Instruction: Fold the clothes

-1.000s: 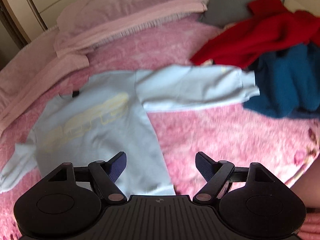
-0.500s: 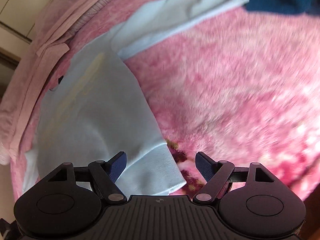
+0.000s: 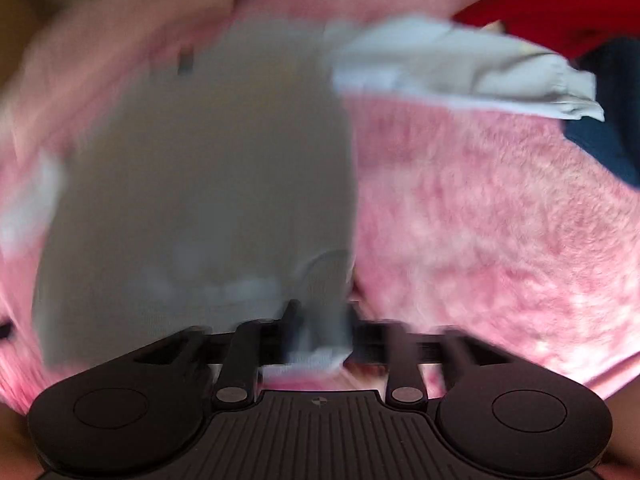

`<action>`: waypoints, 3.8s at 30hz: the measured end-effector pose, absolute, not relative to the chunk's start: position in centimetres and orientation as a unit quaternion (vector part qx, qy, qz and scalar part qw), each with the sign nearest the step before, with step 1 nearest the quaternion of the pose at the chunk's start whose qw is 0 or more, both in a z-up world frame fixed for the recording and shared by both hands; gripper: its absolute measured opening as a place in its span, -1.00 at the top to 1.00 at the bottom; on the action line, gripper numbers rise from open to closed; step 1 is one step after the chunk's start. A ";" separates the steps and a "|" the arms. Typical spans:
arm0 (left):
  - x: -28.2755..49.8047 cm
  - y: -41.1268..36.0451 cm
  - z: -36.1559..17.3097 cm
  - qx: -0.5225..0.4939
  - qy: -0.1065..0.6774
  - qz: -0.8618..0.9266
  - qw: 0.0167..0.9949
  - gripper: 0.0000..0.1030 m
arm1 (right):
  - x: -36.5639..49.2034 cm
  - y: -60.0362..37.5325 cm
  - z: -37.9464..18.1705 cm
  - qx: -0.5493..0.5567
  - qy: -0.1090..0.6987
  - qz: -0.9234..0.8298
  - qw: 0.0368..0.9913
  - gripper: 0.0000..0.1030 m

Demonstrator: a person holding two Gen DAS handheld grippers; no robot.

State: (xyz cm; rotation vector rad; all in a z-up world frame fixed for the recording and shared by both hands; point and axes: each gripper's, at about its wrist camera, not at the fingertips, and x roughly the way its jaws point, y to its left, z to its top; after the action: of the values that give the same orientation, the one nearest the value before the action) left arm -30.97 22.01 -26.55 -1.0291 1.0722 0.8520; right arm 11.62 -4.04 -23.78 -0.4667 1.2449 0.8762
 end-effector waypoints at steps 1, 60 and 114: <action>-32.3 22.0 -27.1 -0.480 0.453 0.376 0.651 0.34 | 11.6 -4.7 -24.4 -0.205 0.564 0.387 0.700 -0.09; -37.5 44.5 -28.3 -0.467 0.217 0.609 0.603 0.14 | 19.7 2.6 -25.9 -0.088 0.573 0.338 0.741 0.17; 0.4 50.1 -32.2 -0.110 0.397 0.325 0.851 0.95 | 33.4 37.3 -32.4 -0.230 0.371 0.624 0.648 0.95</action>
State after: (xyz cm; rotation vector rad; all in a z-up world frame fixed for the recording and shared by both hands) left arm 0.41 50.12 -32.22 -0.2325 0.8353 0.6845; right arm 33.42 37.30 -32.42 -0.5240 0.8428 1.4190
